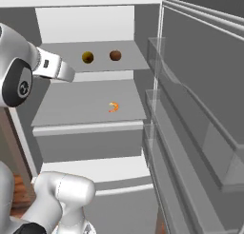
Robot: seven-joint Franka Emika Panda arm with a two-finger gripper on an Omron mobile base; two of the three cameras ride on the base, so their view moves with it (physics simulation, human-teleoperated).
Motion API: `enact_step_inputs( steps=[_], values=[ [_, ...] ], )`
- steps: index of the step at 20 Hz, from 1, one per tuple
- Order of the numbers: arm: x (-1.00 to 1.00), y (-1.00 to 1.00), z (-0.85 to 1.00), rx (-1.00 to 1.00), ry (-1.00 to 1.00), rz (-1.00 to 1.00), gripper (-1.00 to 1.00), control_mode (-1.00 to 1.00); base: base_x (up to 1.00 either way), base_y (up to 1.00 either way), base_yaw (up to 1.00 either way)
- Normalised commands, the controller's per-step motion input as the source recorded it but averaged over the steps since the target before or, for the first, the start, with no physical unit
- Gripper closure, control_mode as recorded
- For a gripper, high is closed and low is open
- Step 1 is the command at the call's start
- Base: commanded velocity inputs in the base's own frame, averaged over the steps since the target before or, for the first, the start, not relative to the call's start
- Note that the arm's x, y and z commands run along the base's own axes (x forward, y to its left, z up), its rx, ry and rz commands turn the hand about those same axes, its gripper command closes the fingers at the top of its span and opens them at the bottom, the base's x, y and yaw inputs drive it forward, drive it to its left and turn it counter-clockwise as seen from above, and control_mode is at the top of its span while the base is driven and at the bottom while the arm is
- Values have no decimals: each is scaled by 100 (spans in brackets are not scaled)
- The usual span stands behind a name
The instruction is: Open the fridge, remove the apple, lemon, and shrimp, and place them on any counter.
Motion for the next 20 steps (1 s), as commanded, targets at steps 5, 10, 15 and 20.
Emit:
enact_step_inputs(
  steps=[5,10,15,20],
  values=[
    [0,0,0,0,0,0,-100,100,74,-6,0],
    [0,0,0,0,0,0,-100,100,58,-3,-1],
    [0,0,0,0,0,0,-100,100,19,-8,-3],
    [0,-11,-13,0,1,0,-100,-100,0,-3,0]
  ],
)
